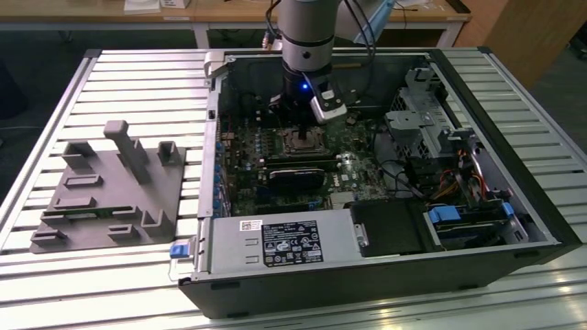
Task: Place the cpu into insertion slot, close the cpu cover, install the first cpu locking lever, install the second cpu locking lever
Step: 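Close the cpu cover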
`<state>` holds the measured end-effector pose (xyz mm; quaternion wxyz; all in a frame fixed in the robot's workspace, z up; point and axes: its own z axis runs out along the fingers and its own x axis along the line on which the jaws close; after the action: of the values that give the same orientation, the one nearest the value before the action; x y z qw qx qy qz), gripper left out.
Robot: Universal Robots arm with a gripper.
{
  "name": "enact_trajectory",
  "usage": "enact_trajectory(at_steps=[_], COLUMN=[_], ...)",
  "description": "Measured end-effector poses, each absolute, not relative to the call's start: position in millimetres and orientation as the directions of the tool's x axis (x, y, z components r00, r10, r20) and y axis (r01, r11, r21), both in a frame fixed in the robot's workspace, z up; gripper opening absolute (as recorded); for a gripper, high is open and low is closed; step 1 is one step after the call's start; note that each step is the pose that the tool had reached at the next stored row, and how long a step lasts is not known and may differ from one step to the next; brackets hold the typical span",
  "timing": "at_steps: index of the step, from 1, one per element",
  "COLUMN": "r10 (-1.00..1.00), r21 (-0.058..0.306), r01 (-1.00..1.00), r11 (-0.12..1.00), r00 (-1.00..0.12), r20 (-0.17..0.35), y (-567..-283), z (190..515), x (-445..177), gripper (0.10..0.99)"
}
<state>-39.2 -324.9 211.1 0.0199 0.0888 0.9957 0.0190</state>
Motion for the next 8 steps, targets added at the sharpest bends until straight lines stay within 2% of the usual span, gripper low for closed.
enact_trajectory(at_steps=[8], r10=[0.172], r21=[0.042], r01=[0.171], r11=[0.984], r00=[-0.984], r20=[-0.036], y=[-324.8], z=[219.5], x=[-39.1], gripper=[0.106])
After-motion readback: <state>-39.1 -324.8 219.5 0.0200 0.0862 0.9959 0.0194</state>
